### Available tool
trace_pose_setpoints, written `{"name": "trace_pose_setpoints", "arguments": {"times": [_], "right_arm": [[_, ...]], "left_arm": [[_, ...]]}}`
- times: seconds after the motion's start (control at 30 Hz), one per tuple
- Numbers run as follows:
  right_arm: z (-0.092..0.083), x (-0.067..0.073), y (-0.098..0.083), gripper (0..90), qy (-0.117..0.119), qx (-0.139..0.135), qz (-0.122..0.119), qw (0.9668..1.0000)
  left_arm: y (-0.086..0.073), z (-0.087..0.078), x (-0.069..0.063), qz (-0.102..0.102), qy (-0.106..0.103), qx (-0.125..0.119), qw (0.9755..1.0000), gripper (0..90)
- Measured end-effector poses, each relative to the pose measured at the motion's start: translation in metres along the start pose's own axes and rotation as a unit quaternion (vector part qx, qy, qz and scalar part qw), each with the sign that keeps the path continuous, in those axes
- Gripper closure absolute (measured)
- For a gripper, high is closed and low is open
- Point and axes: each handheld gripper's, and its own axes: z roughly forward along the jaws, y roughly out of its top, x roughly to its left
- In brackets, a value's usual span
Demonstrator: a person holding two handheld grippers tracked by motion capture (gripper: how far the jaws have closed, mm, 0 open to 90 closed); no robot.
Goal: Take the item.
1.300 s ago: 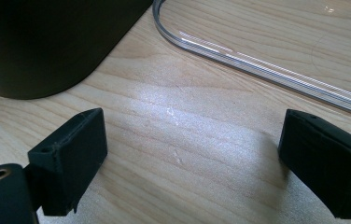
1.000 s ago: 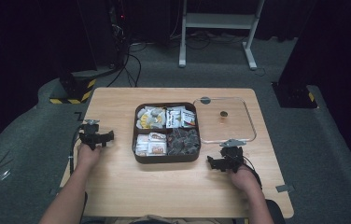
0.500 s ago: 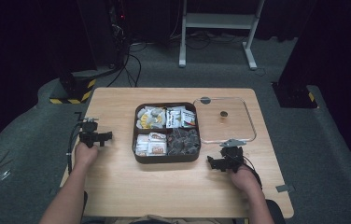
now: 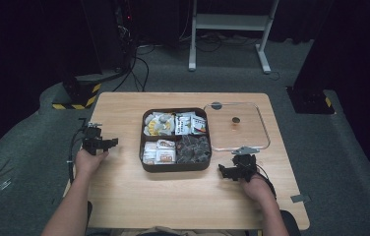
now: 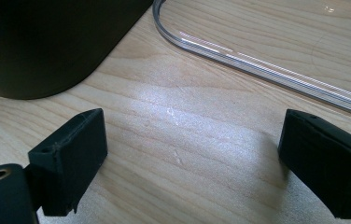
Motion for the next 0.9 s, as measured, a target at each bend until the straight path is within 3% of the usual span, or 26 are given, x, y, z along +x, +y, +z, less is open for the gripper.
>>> {"name": "trace_pose_setpoints", "arguments": {"times": [0.07,0.2,0.33,0.43,0.57,0.73,0.9], "right_arm": [[0.000,0.000,0.000,8.0,0.000,0.000,0.000,1.0000],[0.000,0.000,0.000,8.0,0.000,0.000,0.000,1.0000],[0.000,0.000,0.000,8.0,0.000,0.000,0.000,1.0000],[0.000,0.000,0.000,8.0,0.000,0.000,0.000,1.0000],[0.000,0.000,0.000,7.9,0.000,0.001,0.000,1.0000],[0.000,0.000,0.000,7.8,0.000,0.001,-0.001,1.0000],[0.000,0.000,0.000,7.8,0.000,0.001,-0.001,1.0000]], "left_arm": [[0.002,-0.002,0.001,-0.002,-0.011,0.001,0.9999,30.7],[0.007,-0.005,-0.003,0.013,-0.011,0.011,0.9998,30.1],[0.011,-0.008,-0.010,0.030,-0.033,0.001,0.9990,33.8],[0.013,-0.013,-0.014,0.043,-0.038,-0.015,0.9982,35.8],[0.017,-0.020,-0.017,0.051,-0.053,-0.020,0.9971,35.8],[0.020,-0.025,-0.021,0.055,-0.068,-0.022,0.9960,42.6],[0.025,-0.029,-0.030,0.073,-0.074,-0.026,0.9943,45.8]]}}
